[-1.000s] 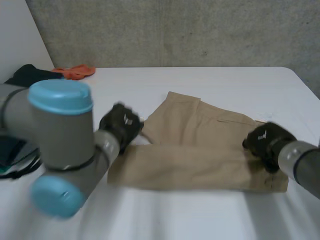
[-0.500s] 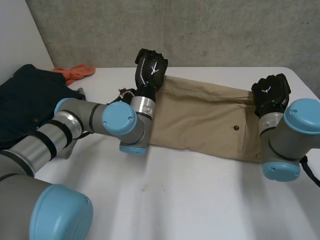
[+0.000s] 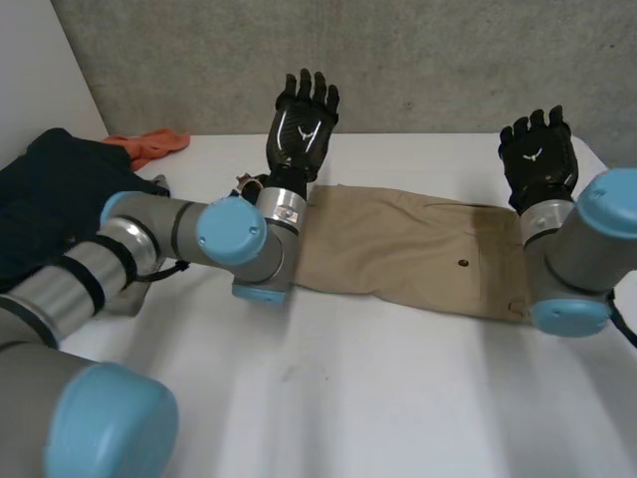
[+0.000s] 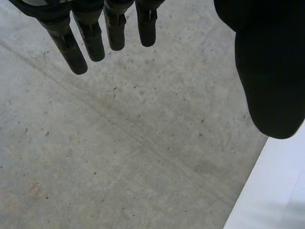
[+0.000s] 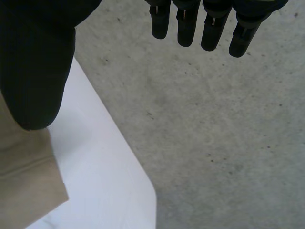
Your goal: Fold the laundry.
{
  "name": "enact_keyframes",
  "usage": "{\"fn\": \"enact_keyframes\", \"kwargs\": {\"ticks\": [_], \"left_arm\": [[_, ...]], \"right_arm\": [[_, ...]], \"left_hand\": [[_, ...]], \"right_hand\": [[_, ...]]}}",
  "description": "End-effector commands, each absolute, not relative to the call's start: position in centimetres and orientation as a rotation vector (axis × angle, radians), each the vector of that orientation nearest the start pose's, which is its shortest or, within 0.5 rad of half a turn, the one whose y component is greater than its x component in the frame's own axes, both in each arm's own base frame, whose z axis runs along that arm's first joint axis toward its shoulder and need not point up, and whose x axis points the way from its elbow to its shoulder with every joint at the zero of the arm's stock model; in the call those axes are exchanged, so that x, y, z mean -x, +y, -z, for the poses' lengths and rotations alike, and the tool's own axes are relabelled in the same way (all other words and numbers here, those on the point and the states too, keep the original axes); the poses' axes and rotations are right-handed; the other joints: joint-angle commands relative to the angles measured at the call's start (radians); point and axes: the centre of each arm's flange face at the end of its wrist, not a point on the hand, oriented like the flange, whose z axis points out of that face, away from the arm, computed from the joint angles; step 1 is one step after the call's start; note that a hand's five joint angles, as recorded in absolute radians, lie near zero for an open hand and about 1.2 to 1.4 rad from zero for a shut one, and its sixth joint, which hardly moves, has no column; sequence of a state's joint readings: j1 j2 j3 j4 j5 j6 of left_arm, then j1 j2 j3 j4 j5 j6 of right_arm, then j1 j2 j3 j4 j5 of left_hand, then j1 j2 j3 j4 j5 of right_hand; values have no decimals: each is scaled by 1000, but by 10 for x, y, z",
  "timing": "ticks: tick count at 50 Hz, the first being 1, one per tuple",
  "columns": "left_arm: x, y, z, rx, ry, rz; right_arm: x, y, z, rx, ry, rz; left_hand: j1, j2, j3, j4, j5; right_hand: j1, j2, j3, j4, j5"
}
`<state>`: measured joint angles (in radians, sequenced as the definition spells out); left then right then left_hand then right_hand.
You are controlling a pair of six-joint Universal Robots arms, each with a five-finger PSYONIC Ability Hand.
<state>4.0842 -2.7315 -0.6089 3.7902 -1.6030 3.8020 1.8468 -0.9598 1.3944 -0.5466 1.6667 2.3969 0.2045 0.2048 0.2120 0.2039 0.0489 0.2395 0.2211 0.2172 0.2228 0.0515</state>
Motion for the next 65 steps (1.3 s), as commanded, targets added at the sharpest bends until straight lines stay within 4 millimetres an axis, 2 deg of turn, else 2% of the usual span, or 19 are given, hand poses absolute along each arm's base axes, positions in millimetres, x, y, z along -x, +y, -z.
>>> {"fn": "enact_keyframes", "kwargs": {"ticks": [1, 6, 11, 14, 22, 28, 29, 31, 32, 37, 41, 47, 51, 52, 53, 56, 57, 60, 65], "left_arm": [[410, -330, -197, -1023, 1483, 2588], [393, -303, -196, -1092, 1570, 2517], [372, -275, -200, -1140, 1705, 2449], [362, -266, -199, -1147, 1790, 2420], [340, -250, -197, -1113, 1984, 2361], [333, -245, -199, -1107, 2001, 2351], [332, -244, -199, -1106, 2003, 2352], [332, -243, -200, -1104, 2003, 2354], [332, -243, -201, -1100, 2000, 2357], [330, -241, -211, -1079, 1986, 2384], [326, -236, -223, -1065, 1960, 2415], [317, -231, -238, -1031, 1928, 2446], [308, -231, -240, -1008, 1930, 2434], [307, -232, -239, -1005, 1931, 2431], [304, -233, -238, -996, 1939, 2423], [300, -235, -238, -975, 1950, 2417], [298, -237, -237, -965, 1959, 2413], [297, -239, -236, -949, 1972, 2415], [296, -241, -238, -929, 1981, 2427]], "right_arm": [[-215, -350, -205, 1037, 2394, 2225], [-196, -331, -208, 931, 2552, 1964], [-190, -311, -188, 912, 2625, 1695], [-189, -306, -178, 908, 2625, 1648], [-181, -321, -159, 823, 2585, 1754], [-181, -325, -132, 841, 2630, 1684], [-181, -325, -129, 848, 2637, 1674], [-180, -328, -125, 844, 2645, 1681], [-179, -330, -126, 836, 2649, 1693], [-160, -344, -141, 750, 2672, 1888], [-151, -347, -186, 942, 2633, 2127], [-155, -353, -190, 1513, 2615, 2189], [-187, -355, -205, 1760, 2372, 2381], [-201, -353, -208, 1781, 2286, 2432], [-230, -345, -213, 1807, 2094, 2525], [-267, -331, -209, 1858, 1805, 2580], [-289, -321, -200, 1904, 1629, 2560], [-321, -295, -177, 1993, 1337, 2412], [-351, -264, -142, 2057, 1135, 2212]], "left_hand": [[-30, -30, -38, -29, -49], [-30, -30, -38, -29, -49], [-30, -30, -38, -29, -49], [-30, -30, -38, -29, -49], [-30, -30, -38, -29, -49], [-30, -30, -38, -29, -49], [-30, -30, -38, -29, -49], [-30, -30, -38, -29, -49], [-30, -30, -38, -29, -49], [-30, -30, -38, -29, -49], [-30, -30, -38, -29, -49], [-30, -30, -38, -29, -49], [-30, -30, -38, -29, -49], [-30, -30, -38, -29, -49], [-30, -30, -38, -29, -49], [-30, -30, -38, -29, -49], [-30, -30, -38, -29, -49], [-30, -30, -38, -29, -49], [-30, -30, -38, -29, -49]], "right_hand": [[-65, -47, -43, -48, -52], [-65, -47, -43, -48, -52], [10, 28, 32, 27, 23], [51, 69, 73, 68, 64], [168, 187, 191, 185, 182], [309, 327, 331, 326, 322], [382, 400, 404, 399, 395], [1023, 1041, 1045, 1039, 1036], [1155, 1174, 1178, 1172, 1169], [1157, 1175, 1179, 1174, 1170], [1157, 1175, 1179, 1174, 1170], [1157, 1175, 1179, 1174, 1170], [1157, 1175, 1179, 1174, 1170], [1157, 1175, 1179, 1174, 1170], [1157, 1175, 1179, 1174, 1170], [1157, 1175, 1179, 1174, 1170], [1157, 1175, 1179, 1174, 1170], [1157, 1175, 1179, 1174, 1170], [1157, 1175, 1179, 1174, 1170]]}}
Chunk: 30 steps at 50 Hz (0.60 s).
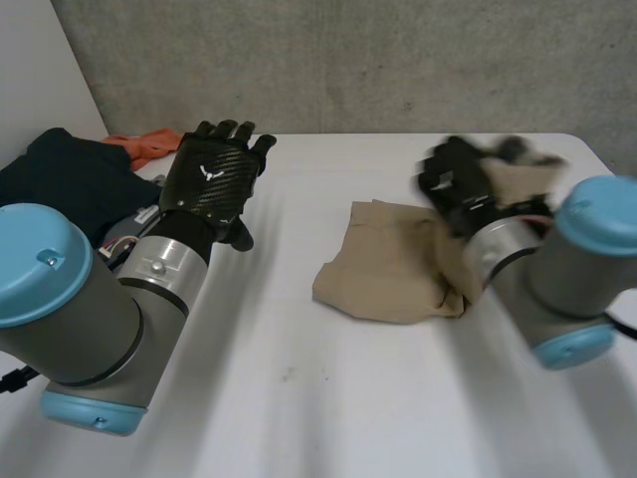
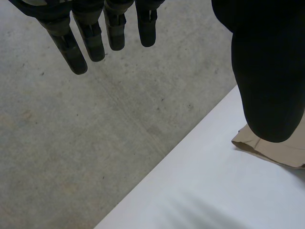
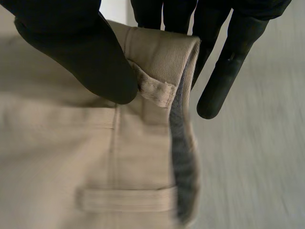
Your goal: Fold the laundry.
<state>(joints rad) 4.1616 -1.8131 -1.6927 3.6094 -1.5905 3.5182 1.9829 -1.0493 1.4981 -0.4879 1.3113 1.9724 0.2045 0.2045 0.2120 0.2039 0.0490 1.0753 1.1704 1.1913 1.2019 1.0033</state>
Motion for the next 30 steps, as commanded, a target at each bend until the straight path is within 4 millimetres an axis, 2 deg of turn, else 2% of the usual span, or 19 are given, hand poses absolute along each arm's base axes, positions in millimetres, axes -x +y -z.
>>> {"fn": "enact_keyframes", "kwargs": {"ticks": [1, 2, 3, 6, 9, 13, 14, 16, 17, 19, 20, 21, 24, 27, 30], "left_arm": [[296, -242, -238, -927, 1977, 2431], [297, -243, -239, -925, 1974, 2434], [298, -245, -240, -920, 1968, 2440], [301, -247, -245, -918, 1947, 2466], [309, -253, -247, -919, 1930, 2491], [327, -261, -251, -934, 1900, 2540], [337, -261, -252, -947, 1889, 2568], [349, -262, -251, -972, 1887, 2588], [359, -263, -249, -993, 1886, 2603], [369, -265, -246, -1026, 1885, 2623], [375, -264, -244, -1052, 1888, 2628], [384, -264, -239, -1110, 1900, 2630], [396, -263, -231, -1212, 1942, 2610], [414, -258, -216, -1338, 2033, 2561], [423, -263, -202, -1371, 2128, 2502]], "right_arm": [[-354, -261, -140, 2060, 1119, 2197], [-358, -257, -137, 2054, 1099, 2183], [-359, -257, -138, 2053, 1098, 2187], [-359, -258, -151, 2014, 1108, 2234], [-356, -261, -164, 1928, 1170, 2266], [-344, -265, -204, 1545, 1381, 2265], [-337, -264, -222, 1346, 1454, 2233], [-325, -266, -240, 1093, 1532, 2158], [-320, -269, -244, 1022, 1561, 2129], [-307, -275, -248, 920, 1630, 2073], [-293, -282, -251, 847, 1709, 2029], [-286, -286, -251, 819, 1744, 2013], [-264, -299, -244, 729, 1896, 1944], [-257, -303, -240, 708, 1962, 1905], [-257, -309, -225, 714, 2029, 1835]], "left_hand": [[-30, -30, -38, -29, -49], [-30, -30, -38, -29, -49], [-30, -30, -38, -29, -49], [-30, -30, -38, -29, -49], [-30, -30, -38, -29, -49], [-30, -30, -38, -29, -49], [-30, -30, -38, -29, -49], [-30, -30, -38, -29, -49], [-30, -30, -38, -29, -49], [-30, -30, -38, -29, -49], [-30, -30, -38, -29, -49], [-29, -29, -37, -29, -48], [-29, -29, -37, -29, -48], [-29, -29, -37, -29, -48], [-29, -29, -37, -29, -48]], "right_hand": [[321, 226, 205, 194, 218], [321, 226, 205, 194, 218], [223, 128, 107, 97, 121], [-640, -736, -756, -767, -743], [-869, -964, -985, -996, -972], [-901, -996, -1017, -1027, -1003], [-901, -996, -1017, -1027, -1003], [-901, -996, -1017, -1027, -1003], [-901, -996, -1017, -1027, -1003], [-901, -996, -1017, -1027, -1003], [-901, -996, -1017, -1027, -1003], [-901, -996, -1017, -1027, -1003], [-901, -996, -1017, -1027, -1003], [-901, -996, -1017, -1027, -1003], [-901, -996, -1017, -1027, -1003]]}}
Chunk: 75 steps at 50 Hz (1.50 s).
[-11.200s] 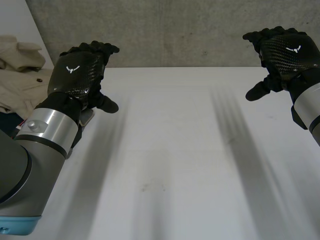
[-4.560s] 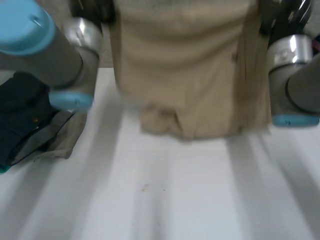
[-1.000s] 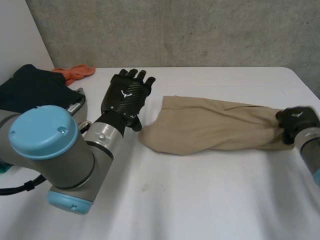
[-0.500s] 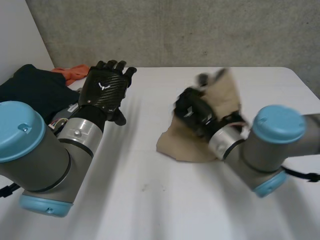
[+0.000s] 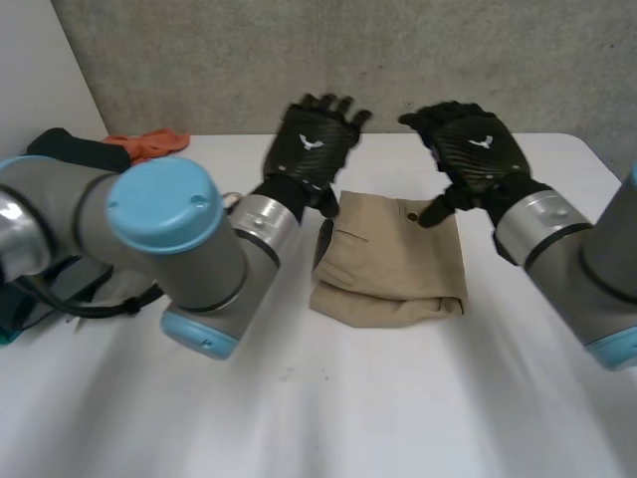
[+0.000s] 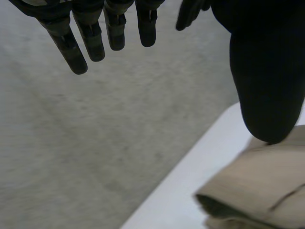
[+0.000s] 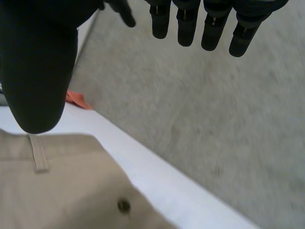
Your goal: Fold the laundry.
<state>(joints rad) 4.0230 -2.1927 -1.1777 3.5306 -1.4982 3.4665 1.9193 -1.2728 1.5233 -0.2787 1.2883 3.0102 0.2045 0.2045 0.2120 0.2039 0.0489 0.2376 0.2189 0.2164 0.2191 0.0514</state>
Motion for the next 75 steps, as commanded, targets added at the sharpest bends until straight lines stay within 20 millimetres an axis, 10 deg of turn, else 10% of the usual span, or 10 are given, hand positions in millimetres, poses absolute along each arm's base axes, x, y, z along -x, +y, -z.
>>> {"fn": "enact_keyframes", "kwargs": {"ticks": [1, 15, 30, 48, 56, 75], "left_arm": [[427, -267, -194, -1380, 2171, 2466], [433, -285, -142, -1413, 2421, 2097], [409, -293, -127, -1370, 2480, 1857], [396, -256, -224, -1399, 2345, 2046], [377, -234, -252, -1333, 2228, 2284], [342, -186, -244, -1495, 2382, 2278]], "right_arm": [[-256, -315, -219, 709, 2054, 1813], [-255, -352, -162, 708, 2219, 1581], [-267, -350, -121, 973, 2302, 1499], [-246, -331, -226, 618, 2109, 1929], [-210, -323, -194, 310, 2298, 1746], [-250, -299, -114, 487, 2301, 1421]], "left_hand": [[-29, -29, -37, -29, -48], [6, 6, -2, 7, -13], [30, 30, 22, 30, 11], [-30, -30, -38, -29, -49], [-30, -30, -38, -29, -49], [-30, -30, -38, -29, -49]], "right_hand": [[-63, -44, -42, -45, -51], [-63, -44, -42, -45, -51], [-63, -44, -42, -45, -51], [-63, -44, -42, -45, -51], [-63, -44, -42, -45, -51], [-63, -44, -42, -45, -51]]}}
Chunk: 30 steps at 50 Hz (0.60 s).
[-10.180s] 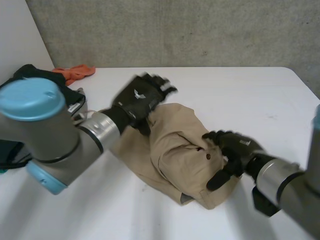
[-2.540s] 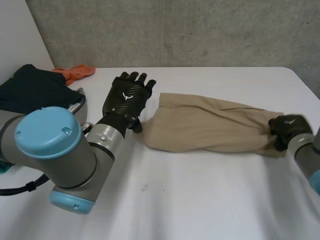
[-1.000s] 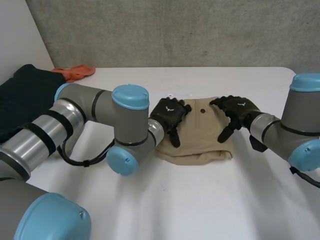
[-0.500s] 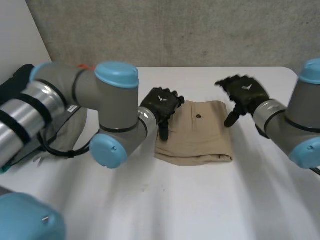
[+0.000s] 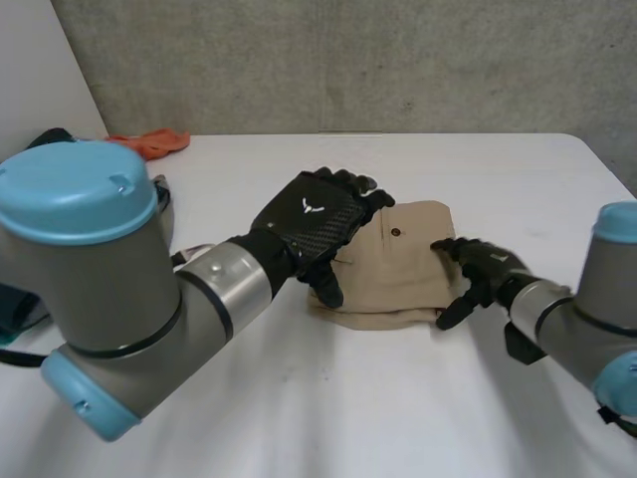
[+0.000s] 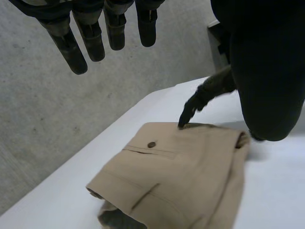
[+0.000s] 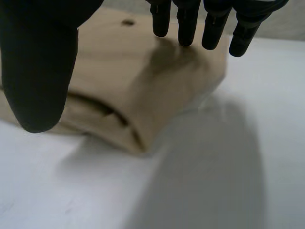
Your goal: Fold the laundry.
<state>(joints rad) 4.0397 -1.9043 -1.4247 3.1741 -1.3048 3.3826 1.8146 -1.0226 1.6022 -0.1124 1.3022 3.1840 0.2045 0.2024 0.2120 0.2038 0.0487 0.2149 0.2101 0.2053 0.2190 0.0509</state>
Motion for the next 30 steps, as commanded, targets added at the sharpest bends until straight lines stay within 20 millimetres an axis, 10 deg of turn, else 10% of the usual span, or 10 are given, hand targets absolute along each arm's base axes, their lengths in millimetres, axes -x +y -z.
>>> {"fn": "enact_keyframes", "kwargs": {"ticks": [1, 6, 12, 23, 30], "left_arm": [[339, -189, -245, -1476, 2380, 2283], [336, -192, -246, -1456, 2379, 2289], [335, -194, -247, -1443, 2382, 2291], [335, -194, -247, -1423, 2414, 2294], [337, -196, -250, -1414, 2402, 2319]], "right_arm": [[-251, -299, -114, 490, 2293, 1429], [-260, -304, -113, 513, 2250, 1465], [-263, -317, -107, 500, 2243, 1497], [-252, -377, -132, 332, 2206, 1850], [-208, -444, -138, 237, 2228, 2090]], "left_hand": [[-30, -28, -37, -29, -49], [-30, -28, -37, -29, -49], [-30, -28, -37, -29, -49], [-30, -28, -37, -29, -49], [-30, -28, -37, -29, -49]], "right_hand": [[-40, -36, -31, -44, -51], [236, 241, 246, 232, 226], [1181, 1186, 1190, 1177, 1170], [1181, 1186, 1191, 1177, 1171], [1181, 1186, 1191, 1177, 1171]]}}
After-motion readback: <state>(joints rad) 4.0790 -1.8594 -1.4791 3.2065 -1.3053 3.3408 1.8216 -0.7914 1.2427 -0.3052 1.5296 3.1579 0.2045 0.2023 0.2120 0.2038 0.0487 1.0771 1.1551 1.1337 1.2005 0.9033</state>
